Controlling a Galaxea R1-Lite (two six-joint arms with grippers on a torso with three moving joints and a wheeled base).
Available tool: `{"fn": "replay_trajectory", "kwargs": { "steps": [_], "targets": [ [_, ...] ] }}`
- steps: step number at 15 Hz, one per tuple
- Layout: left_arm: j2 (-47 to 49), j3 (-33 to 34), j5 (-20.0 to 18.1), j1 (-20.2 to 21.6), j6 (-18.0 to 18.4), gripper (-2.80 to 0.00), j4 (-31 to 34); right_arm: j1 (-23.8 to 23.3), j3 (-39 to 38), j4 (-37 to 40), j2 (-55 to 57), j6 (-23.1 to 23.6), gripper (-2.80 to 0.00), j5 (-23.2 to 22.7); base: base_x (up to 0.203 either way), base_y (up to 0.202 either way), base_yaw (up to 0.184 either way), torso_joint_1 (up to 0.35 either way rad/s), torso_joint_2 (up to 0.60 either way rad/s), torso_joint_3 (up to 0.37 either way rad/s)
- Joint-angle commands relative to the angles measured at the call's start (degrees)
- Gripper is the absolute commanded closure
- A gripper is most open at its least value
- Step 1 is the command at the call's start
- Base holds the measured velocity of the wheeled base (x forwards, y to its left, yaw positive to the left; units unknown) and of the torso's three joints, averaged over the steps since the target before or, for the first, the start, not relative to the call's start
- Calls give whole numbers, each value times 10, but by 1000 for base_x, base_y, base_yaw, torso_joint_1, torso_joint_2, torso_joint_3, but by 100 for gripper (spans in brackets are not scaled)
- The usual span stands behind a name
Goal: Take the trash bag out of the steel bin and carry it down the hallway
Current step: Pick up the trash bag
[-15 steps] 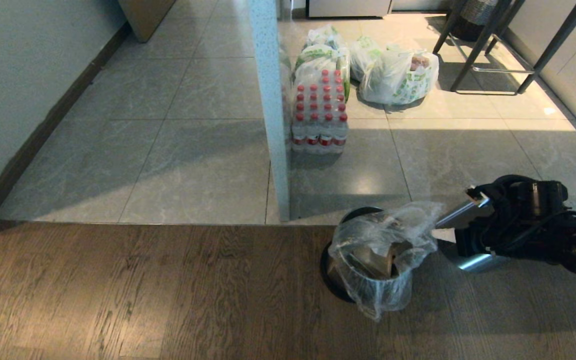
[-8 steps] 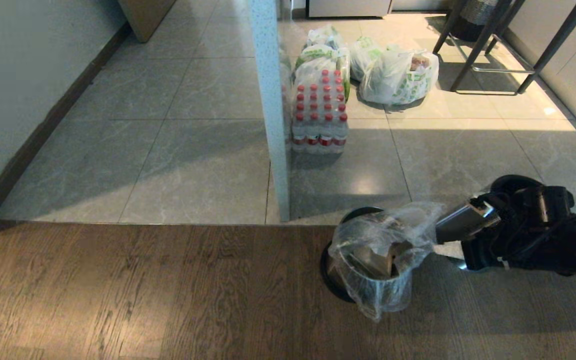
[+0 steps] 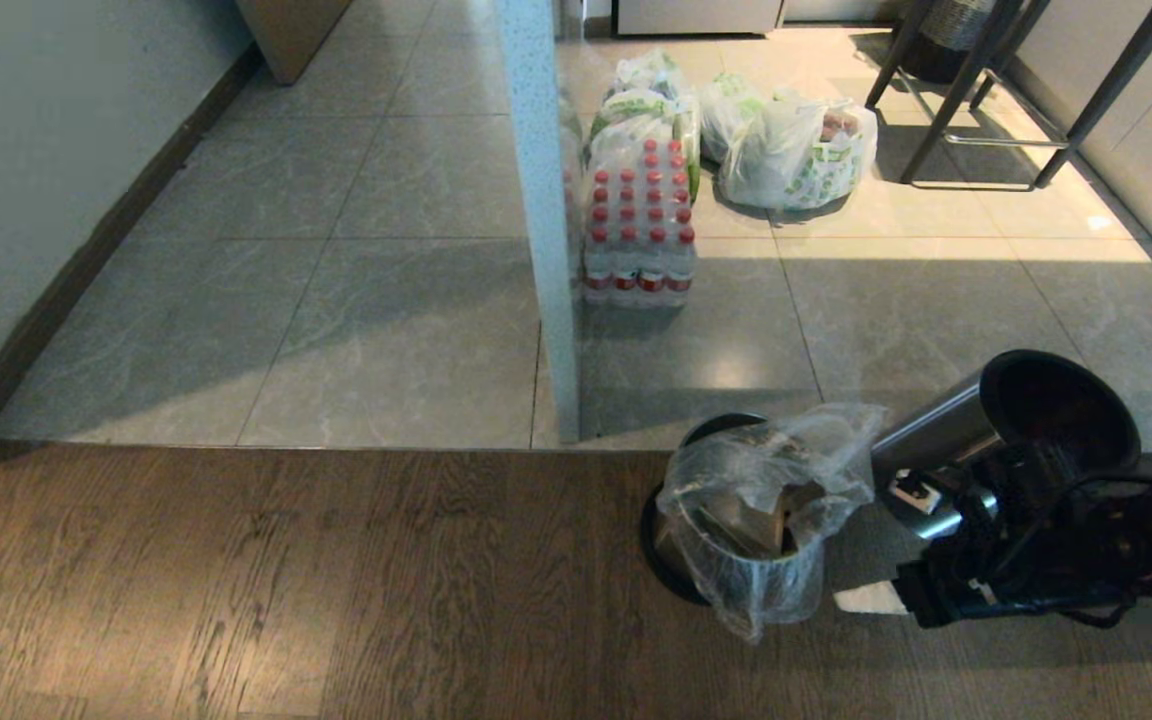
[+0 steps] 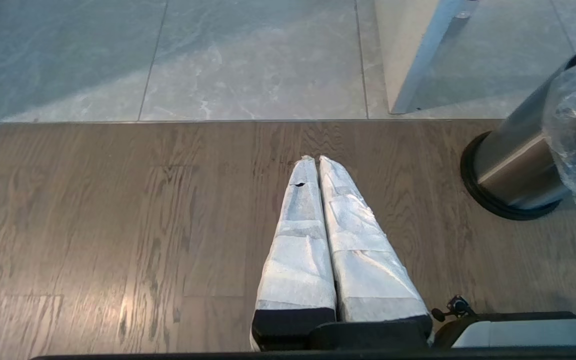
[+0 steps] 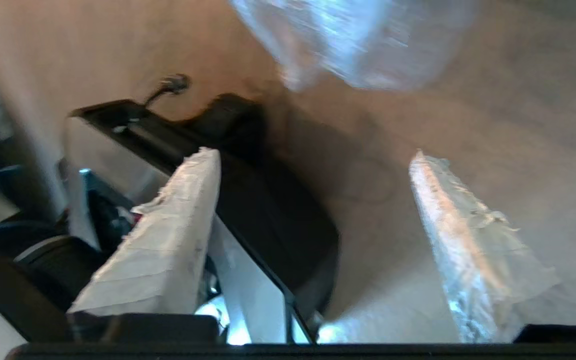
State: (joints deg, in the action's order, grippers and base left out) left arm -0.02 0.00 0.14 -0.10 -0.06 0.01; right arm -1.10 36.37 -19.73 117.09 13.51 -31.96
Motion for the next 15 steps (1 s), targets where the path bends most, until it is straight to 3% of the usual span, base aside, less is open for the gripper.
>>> {"fn": "replay_trajectory", "kwargs": {
  "steps": [1, 5, 15],
  "targets": [
    [0, 1, 0, 0, 0, 0, 0, 17, 7, -17, 55, 0, -280, -20, 0, 0, 0, 0, 0, 0],
    [0, 0, 0, 0, 0, 0, 0, 25, 21, -63, 120, 6, -280, -63, 0, 0, 0, 0, 0, 0],
    [0, 1, 0, 0, 0, 0, 0, 5, 86, -107, 189, 43, -280, -35, 0, 0, 0, 0, 0, 0]
  ]
}}
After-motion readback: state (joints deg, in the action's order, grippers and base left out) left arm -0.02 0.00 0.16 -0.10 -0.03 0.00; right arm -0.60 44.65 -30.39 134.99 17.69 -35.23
